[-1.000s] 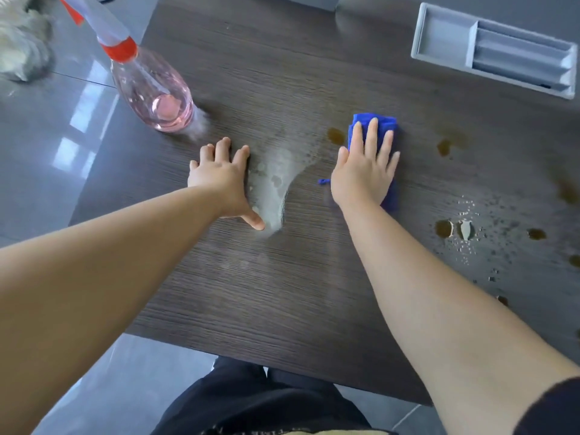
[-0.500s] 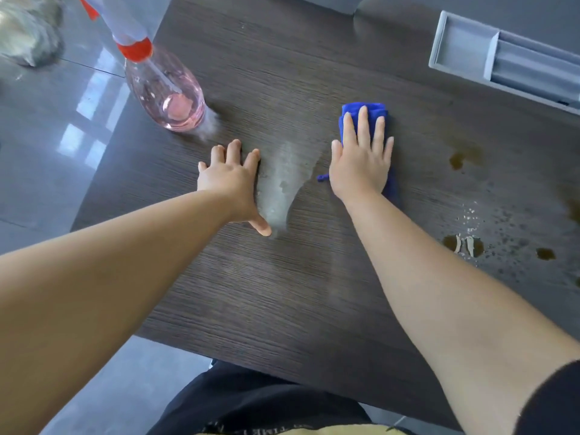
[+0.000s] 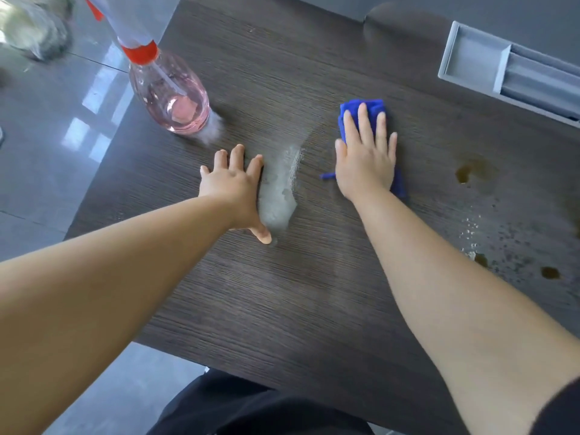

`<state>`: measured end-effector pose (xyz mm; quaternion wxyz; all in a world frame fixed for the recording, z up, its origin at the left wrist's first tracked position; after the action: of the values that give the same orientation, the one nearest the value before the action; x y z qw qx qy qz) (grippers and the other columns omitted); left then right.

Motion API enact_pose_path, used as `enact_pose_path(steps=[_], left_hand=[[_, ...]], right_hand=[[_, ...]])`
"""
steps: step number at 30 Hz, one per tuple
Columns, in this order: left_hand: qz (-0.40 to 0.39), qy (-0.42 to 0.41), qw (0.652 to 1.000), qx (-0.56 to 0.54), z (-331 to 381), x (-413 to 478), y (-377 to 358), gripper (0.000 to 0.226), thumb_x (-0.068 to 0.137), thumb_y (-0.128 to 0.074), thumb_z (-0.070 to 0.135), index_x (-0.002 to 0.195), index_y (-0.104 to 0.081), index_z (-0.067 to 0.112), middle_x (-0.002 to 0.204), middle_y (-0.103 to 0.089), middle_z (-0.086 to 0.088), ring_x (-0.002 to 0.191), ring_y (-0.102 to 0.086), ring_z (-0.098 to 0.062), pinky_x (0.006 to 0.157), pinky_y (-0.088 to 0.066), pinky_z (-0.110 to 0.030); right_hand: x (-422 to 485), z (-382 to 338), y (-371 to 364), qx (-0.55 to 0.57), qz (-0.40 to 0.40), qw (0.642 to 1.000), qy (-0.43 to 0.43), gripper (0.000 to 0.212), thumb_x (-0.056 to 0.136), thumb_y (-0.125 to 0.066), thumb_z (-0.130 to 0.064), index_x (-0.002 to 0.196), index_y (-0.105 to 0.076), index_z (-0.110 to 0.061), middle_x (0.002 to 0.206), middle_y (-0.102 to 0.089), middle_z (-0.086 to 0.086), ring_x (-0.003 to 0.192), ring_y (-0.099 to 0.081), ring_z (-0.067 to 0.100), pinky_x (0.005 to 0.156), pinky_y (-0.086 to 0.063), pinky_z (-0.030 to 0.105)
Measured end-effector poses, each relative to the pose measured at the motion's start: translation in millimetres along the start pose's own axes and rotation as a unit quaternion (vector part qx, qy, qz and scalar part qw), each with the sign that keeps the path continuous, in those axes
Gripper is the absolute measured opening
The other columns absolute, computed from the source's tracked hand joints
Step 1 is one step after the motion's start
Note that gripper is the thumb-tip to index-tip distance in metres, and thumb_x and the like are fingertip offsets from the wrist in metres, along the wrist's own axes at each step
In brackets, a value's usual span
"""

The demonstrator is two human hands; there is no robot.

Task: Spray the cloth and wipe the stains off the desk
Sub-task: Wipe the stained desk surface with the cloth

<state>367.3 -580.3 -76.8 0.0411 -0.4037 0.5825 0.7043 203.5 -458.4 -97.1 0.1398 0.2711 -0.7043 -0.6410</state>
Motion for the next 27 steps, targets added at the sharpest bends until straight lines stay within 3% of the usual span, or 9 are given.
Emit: enact_pose_path(steps=[3, 7, 9, 12, 15, 17, 19, 24, 27], left_hand=[[0.003, 0.002, 1.000, -0.003, 0, 0, 0, 0.147, 0.034, -0.083, 0.065, 0.149, -0.002, 0.023, 0.154, 0.000, -0.009, 0.139, -0.006, -0.033, 0.112, -0.022, -0.055], [0.010, -0.003, 1.000, -0.006, -1, 0, 0, 0.146, 0.035, -0.083, 0.064, 0.149, -0.003, 0.023, 0.155, 0.000, -0.009, 0.140, -0.005, -0.033, 0.112, -0.021, -0.055], [0.012, -0.004, 1.000, -0.009, -1, -1, -1, 0.146, 0.034, -0.083, 0.064, 0.149, -0.003, 0.023, 0.155, 0.000, -0.008, 0.140, -0.005, -0.033, 0.113, -0.020, -0.055], [0.013, -0.006, 1.000, -0.009, 0, 0, 0, 0.145, 0.035, -0.083, 0.064, 0.149, -0.003, 0.023, 0.155, 0.000, -0.008, 0.140, -0.005, -0.032, 0.112, -0.020, -0.055], [0.016, -0.004, 1.000, -0.012, -1, -1, 0, 0.145, 0.034, -0.084, 0.064, 0.149, -0.004, 0.024, 0.155, 0.000, -0.008, 0.139, -0.005, -0.032, 0.112, -0.020, -0.055], [0.019, -0.002, 1.000, -0.018, -2, -1, -1, 0.145, 0.034, -0.084, 0.063, 0.149, -0.005, 0.025, 0.155, -0.001, -0.007, 0.139, -0.005, -0.032, 0.113, -0.020, -0.054], [0.025, -0.002, 0.999, -0.030, -3, -1, -1, 0.144, 0.034, -0.085, 0.061, 0.148, -0.006, 0.024, 0.155, -0.002, -0.006, 0.140, -0.006, -0.031, 0.113, -0.021, -0.052], [0.050, -0.004, 0.998, -0.045, -6, -1, -2, 0.145, 0.033, -0.084, 0.063, 0.148, -0.007, 0.022, 0.155, -0.004, -0.004, 0.140, -0.007, -0.029, 0.114, -0.021, -0.050], [0.053, -0.003, 0.997, -0.052, -8, -3, -3, 0.147, 0.033, -0.084, 0.064, 0.149, -0.004, 0.021, 0.156, -0.002, -0.002, 0.142, -0.004, -0.028, 0.115, -0.019, -0.048]], right_hand=[[5, -31, -3, 0.008, -0.005, 1.000, -0.005, 0.053, 0.102, -0.027, -0.038, 0.152, -0.015, -0.024, 0.160, -0.005, -0.003, 0.146, -0.002, 0.027, 0.116, -0.002, 0.047], [-80, -46, -15, -0.028, -0.015, 0.973, 0.230, 0.051, 0.098, -0.032, -0.036, 0.147, -0.033, -0.020, 0.156, -0.025, 0.001, 0.143, -0.022, 0.031, 0.114, -0.018, 0.051], [-101, -24, -17, -0.049, -0.025, 0.956, 0.287, 0.051, 0.095, -0.033, -0.035, 0.143, -0.040, -0.021, 0.153, -0.033, 0.001, 0.139, -0.031, 0.031, 0.110, -0.025, 0.051], [-58, -7, -7, -0.049, -0.021, 0.970, 0.239, 0.052, 0.095, -0.029, -0.037, 0.145, -0.037, -0.022, 0.154, -0.031, 0.001, 0.140, -0.028, 0.031, 0.110, -0.025, 0.055], [8, -15, -1, -0.019, -0.030, 0.997, 0.062, 0.052, 0.102, -0.025, -0.039, 0.151, -0.015, -0.026, 0.160, -0.005, -0.003, 0.147, -0.002, 0.026, 0.117, -0.005, 0.049], [22, -36, -3, -0.019, -0.019, 1.000, 0.005, 0.054, 0.102, -0.024, -0.040, 0.152, -0.008, -0.026, 0.160, 0.002, -0.003, 0.147, 0.004, 0.026, 0.117, -0.001, 0.047], [6, -58, -8, -0.021, -0.022, 0.999, 0.041, 0.055, 0.102, -0.025, -0.040, 0.152, -0.008, -0.024, 0.160, 0.001, -0.002, 0.146, 0.003, 0.026, 0.117, -0.001, 0.048], [-98, -49, -20, -0.049, -0.033, 0.956, 0.286, 0.053, 0.097, -0.028, -0.037, 0.146, -0.034, -0.021, 0.156, -0.025, 0.001, 0.143, -0.022, 0.030, 0.113, -0.018, 0.050], [-94, -13, -18, -0.057, -0.052, 0.953, 0.292, 0.052, 0.095, -0.029, -0.036, 0.144, -0.038, -0.023, 0.154, -0.031, 0.002, 0.140, -0.028, 0.031, 0.110, -0.025, 0.054]])
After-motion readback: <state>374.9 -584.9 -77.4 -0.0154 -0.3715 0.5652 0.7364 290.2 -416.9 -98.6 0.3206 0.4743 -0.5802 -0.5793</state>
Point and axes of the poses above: each hand's wrist, its own x-axis towards the middle knuckle, its own y-axis out of the back of the hand, z = x × y, the point moved 7 cm from there along x, towards the middle knuckle
